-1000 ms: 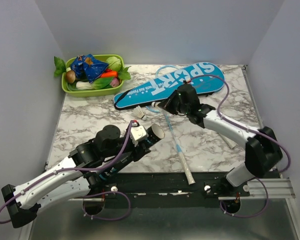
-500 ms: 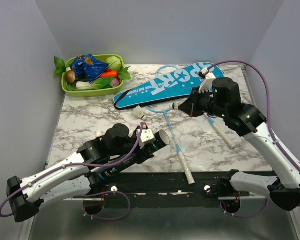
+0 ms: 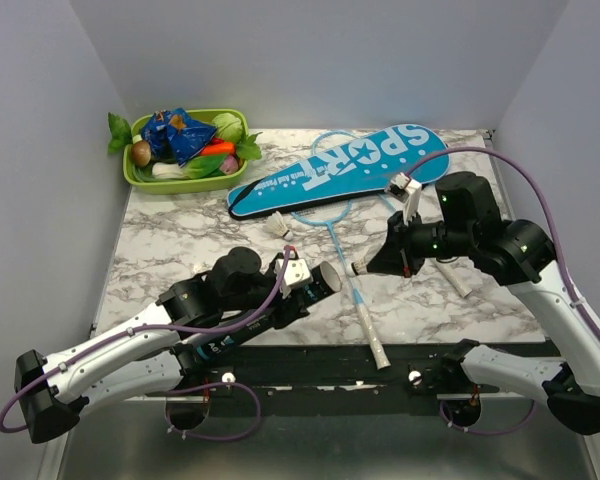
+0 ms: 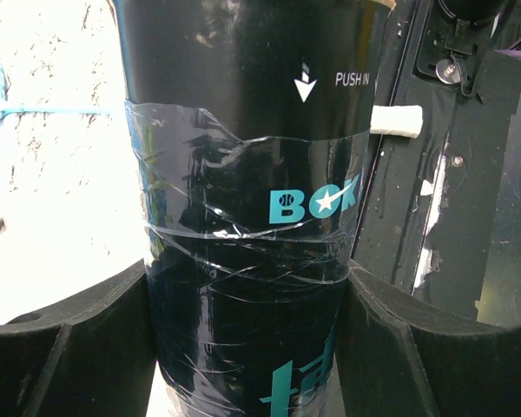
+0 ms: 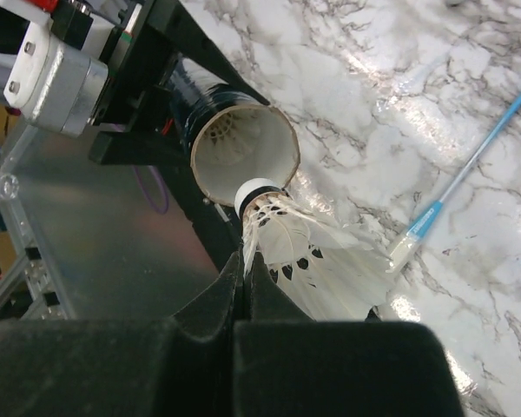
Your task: Pack up the badminton gear
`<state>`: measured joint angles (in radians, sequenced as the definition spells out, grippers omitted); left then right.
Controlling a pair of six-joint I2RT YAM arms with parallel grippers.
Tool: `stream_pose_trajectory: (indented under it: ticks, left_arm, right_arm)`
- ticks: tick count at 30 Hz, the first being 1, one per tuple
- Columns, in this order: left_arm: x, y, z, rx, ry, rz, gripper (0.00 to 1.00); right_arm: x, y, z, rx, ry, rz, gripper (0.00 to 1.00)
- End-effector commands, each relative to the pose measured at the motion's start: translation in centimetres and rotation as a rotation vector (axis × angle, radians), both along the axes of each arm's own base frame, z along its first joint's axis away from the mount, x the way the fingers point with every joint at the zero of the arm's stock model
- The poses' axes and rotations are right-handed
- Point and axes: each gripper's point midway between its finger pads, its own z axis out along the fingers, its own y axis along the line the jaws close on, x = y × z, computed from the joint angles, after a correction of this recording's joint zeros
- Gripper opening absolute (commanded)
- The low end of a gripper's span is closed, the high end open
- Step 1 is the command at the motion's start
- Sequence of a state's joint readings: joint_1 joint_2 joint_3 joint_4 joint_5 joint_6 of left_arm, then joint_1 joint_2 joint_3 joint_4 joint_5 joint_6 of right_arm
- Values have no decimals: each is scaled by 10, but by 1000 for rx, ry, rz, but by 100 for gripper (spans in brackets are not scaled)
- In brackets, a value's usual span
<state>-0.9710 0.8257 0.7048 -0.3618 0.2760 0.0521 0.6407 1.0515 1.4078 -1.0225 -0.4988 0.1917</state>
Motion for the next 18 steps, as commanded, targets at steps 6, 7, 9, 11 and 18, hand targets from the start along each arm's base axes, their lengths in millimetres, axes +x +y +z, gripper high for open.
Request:
stream_pose_trajectory:
  ticks: [6, 7, 9, 11, 18]
  left_arm:
    - [-9, -3, 17, -52, -10, -42, 0]
    - [-10, -2, 17, -53, -10, -40, 0]
    - [-10, -2, 17, -57, -13, -40, 0]
    - [-9, -2, 18, -55, -14, -37, 0]
    - [-7, -1, 18, -53, -22, -24, 0]
  right_arm:
    - [-7, 22, -5, 70, 82, 89, 1]
    - [-5, 25, -7, 70, 90, 90, 1]
    - [-4, 30, -6, 79, 90, 101, 1]
    - [-5, 36, -7, 86, 101, 121, 1]
    - [-8, 55, -13, 103, 125, 161, 1]
